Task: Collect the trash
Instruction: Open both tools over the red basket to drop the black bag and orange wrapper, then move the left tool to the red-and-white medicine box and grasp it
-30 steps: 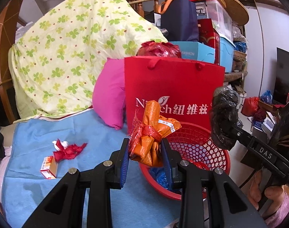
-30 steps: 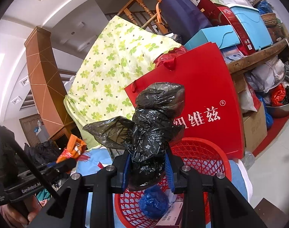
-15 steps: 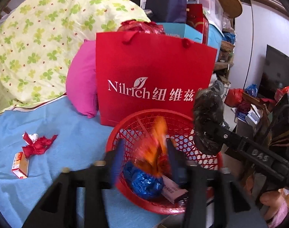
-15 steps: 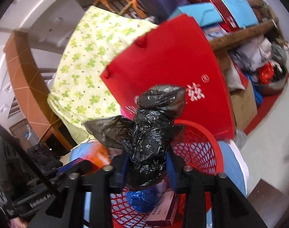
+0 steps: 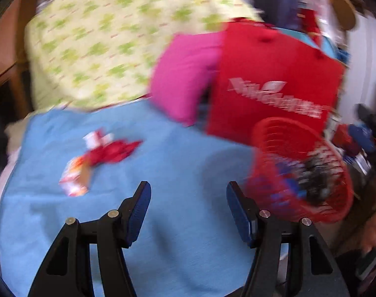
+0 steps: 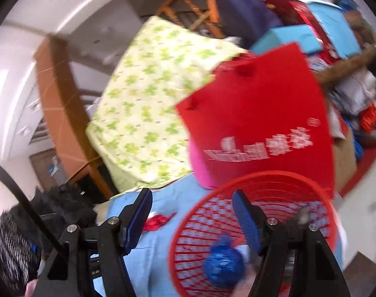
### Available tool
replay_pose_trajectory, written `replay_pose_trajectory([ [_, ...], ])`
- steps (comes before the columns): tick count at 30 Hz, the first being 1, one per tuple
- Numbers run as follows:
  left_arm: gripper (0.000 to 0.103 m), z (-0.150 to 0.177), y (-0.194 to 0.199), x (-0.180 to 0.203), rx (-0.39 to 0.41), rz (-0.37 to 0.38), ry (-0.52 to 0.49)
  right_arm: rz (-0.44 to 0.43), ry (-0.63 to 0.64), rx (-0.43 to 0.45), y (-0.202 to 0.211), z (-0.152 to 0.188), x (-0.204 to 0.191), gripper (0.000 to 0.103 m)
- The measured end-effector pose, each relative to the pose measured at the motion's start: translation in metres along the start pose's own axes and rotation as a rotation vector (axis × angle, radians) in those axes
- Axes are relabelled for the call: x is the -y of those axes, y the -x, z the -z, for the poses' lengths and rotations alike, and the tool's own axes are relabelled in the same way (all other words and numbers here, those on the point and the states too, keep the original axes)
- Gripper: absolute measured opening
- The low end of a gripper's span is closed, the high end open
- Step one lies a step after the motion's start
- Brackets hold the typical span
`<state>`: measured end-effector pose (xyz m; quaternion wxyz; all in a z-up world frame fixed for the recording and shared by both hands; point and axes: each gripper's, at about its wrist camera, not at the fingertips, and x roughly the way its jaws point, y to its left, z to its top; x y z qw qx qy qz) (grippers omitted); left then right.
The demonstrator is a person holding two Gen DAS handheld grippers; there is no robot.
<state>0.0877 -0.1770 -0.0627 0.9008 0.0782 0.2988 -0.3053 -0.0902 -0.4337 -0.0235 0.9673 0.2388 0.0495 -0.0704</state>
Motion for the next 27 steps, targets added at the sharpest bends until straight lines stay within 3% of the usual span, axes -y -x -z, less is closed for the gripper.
replay_pose_trajectory([
  [5, 0.064, 0.023, 0.002, -0.088, -0.015, -0.159, 0.156, -0.095, 0.104, -0.047, -0.027, 0.021, -0.048, 0.071],
  [10, 0.064, 0.037, -0.01, -0.141, -0.022, -0.258, 0.26, -0.129, 0.177, -0.156, -0.067, 0.048, -0.088, 0.071],
  [16, 0.064, 0.03, -0.045, -0.17, -0.029, -0.252, 0.325, -0.114, 0.181, -0.344, -0.143, 0.077, -0.115, 0.071],
  [27, 0.066, -0.001, -0.112, -0.206, -0.08, -0.222, 0.364, -0.082, 0.124, -0.472, -0.277, 0.102, -0.12, 0.071],
])
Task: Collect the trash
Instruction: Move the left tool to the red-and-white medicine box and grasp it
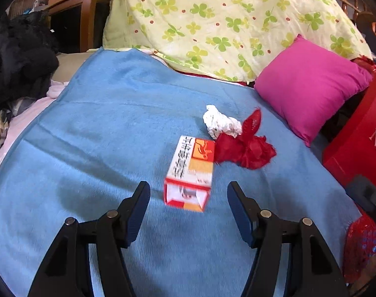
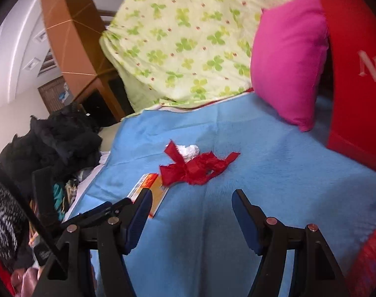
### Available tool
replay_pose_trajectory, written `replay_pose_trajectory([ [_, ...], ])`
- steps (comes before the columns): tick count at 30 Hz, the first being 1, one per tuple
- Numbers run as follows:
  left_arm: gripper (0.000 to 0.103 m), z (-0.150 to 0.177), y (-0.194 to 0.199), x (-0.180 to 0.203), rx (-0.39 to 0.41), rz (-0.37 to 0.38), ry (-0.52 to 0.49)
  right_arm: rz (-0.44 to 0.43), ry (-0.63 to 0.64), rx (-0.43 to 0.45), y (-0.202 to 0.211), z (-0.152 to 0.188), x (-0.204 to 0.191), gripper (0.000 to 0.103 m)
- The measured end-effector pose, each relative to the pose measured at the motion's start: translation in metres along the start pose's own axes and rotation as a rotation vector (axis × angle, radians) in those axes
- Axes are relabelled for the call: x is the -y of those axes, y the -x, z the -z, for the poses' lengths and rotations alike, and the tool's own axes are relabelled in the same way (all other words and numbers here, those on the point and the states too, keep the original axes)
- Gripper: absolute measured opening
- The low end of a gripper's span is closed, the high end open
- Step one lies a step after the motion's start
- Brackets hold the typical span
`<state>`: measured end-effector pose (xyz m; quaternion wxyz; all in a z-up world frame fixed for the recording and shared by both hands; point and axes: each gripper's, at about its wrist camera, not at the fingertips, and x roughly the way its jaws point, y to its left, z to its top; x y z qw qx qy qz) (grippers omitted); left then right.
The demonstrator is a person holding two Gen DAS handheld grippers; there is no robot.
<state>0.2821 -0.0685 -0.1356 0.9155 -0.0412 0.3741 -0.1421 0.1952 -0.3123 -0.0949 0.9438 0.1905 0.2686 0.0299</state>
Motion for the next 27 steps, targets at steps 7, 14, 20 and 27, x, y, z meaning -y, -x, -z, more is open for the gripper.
replay_pose_trajectory([
  [7, 0.067, -0.008, -0.026, -0.005, -0.051, 0.033, 0.048, 0.004, -0.088, -0.003, -0.052, -0.023, 0.012, 0.07],
  [14, 0.067, -0.009, -0.043, 0.001, -0.074, 0.026, 0.012, 0.116, -0.105, -0.035, -0.08, -0.017, 0.024, 0.067],
  [20, 0.047, -0.005, -0.052, 0.004, -0.077, 0.033, -0.032, 0.267, 0.072, -0.069, -0.076, 0.0, 0.026, 0.067],
  [27, 0.046, 0.001, -0.035, 0.004, -0.069, -0.026, -0.082, 0.36, 0.17, -0.1, -0.067, 0.02, 0.044, 0.067],
])
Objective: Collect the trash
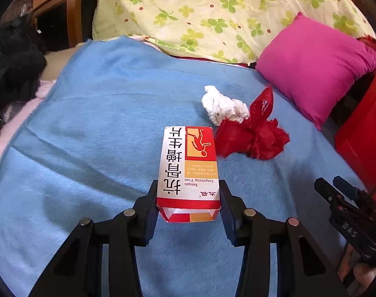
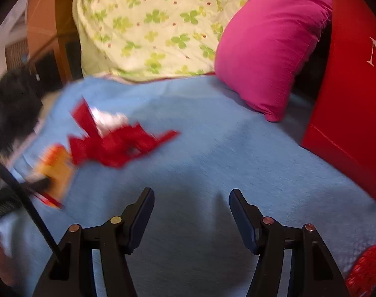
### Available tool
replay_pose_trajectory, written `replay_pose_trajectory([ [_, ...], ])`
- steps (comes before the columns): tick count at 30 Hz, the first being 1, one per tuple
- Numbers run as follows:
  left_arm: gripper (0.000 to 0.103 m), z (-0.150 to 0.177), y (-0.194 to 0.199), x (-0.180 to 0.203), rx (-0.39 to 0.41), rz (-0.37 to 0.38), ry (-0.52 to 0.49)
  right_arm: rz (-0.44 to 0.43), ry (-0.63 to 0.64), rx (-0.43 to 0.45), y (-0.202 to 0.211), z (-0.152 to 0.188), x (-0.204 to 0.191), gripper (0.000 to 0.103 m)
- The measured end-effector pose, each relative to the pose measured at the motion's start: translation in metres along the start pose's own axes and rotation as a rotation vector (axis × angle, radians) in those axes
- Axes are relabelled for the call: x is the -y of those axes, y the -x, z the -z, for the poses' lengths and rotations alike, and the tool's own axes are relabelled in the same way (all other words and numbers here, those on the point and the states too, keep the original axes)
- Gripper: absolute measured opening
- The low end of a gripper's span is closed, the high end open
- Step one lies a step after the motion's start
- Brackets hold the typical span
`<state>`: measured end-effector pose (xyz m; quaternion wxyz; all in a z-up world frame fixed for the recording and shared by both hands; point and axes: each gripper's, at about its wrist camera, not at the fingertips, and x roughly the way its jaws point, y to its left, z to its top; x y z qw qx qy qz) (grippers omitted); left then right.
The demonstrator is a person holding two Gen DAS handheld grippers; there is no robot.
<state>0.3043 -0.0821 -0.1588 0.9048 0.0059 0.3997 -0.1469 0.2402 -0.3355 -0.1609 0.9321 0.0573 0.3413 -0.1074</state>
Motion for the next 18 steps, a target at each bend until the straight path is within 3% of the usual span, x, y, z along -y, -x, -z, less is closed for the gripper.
replay_pose_trajectory([
  [4, 0.046, 0.015, 0.015, -0.01, -0.007, -0.044, -0.029, 0.028, -0.04, -0.115, -0.015, 0.007, 0.017, 0.071],
  [9, 0.046, 0.034, 0.025, -0.036, -0.031, -0.062, 0.008, 0.049, -0.032, -0.112, -0.011, 0.011, 0.023, 0.084],
  [10, 0.046, 0.037, 0.029, -0.038, -0.024, -0.074, 0.002, 0.075, -0.025, -0.115, -0.01, 0.011, 0.022, 0.088],
  [11, 0.046, 0.042, 0.032, -0.039, -0.016, -0.08, -0.008, 0.099, -0.026, -0.121, -0.009, 0.013, 0.022, 0.1],
  [12, 0.047, 0.045, 0.034, -0.04, -0.012, -0.077, -0.016, 0.136, -0.045, -0.137, -0.01, 0.015, 0.026, 0.103],
  [18, 0.051, 0.069, 0.028, -0.035, 0.056, -0.101, -0.105, 0.079, -0.049, -0.088, 0.003, 0.026, 0.032, 0.103],
])
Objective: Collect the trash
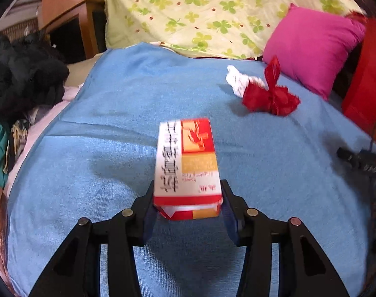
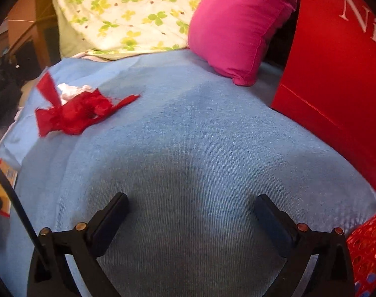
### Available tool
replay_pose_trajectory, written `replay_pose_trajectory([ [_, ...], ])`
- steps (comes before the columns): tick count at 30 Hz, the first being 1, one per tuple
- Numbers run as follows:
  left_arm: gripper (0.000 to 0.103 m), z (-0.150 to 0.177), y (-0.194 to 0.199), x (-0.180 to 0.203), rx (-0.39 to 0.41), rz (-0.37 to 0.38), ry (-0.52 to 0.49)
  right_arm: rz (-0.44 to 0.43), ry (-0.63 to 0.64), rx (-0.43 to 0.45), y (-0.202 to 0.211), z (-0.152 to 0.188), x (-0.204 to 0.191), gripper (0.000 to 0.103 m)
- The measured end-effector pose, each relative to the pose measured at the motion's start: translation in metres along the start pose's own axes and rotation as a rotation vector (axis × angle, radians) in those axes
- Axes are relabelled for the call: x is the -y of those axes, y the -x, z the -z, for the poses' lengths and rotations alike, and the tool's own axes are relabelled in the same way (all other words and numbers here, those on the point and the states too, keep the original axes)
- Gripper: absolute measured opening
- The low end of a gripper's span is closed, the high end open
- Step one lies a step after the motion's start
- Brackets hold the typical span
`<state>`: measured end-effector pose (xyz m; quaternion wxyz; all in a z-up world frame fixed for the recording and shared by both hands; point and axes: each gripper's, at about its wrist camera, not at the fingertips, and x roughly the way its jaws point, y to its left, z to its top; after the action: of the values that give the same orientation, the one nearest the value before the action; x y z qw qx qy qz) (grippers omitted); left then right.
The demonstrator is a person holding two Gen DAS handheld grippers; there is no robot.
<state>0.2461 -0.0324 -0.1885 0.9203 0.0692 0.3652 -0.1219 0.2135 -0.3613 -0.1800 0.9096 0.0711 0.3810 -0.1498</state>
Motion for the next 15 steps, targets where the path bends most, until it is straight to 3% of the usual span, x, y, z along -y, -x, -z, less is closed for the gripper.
replay_pose_trajectory([
  [4, 0.052, 0.0132, -0.0082, 0.0049, 0.031, -0.01, -0.043, 0.0, -0.001, -0.01, 0.0018, 0.0007, -0.0017, 0.103],
  [8, 0.052, 0.011, -0.0097, -0.0048, 0.025, 0.037, 0.0, -0.002, -0.002, -0.009, 0.0001, -0.0004, -0.0001, 0.103],
  [15, 0.052, 0.0109, -0.011, 0.0004, 0.028, 0.02, -0.011, -0.003, -0.002, -0.01, -0.0014, -0.0011, 0.0009, 0.103],
])
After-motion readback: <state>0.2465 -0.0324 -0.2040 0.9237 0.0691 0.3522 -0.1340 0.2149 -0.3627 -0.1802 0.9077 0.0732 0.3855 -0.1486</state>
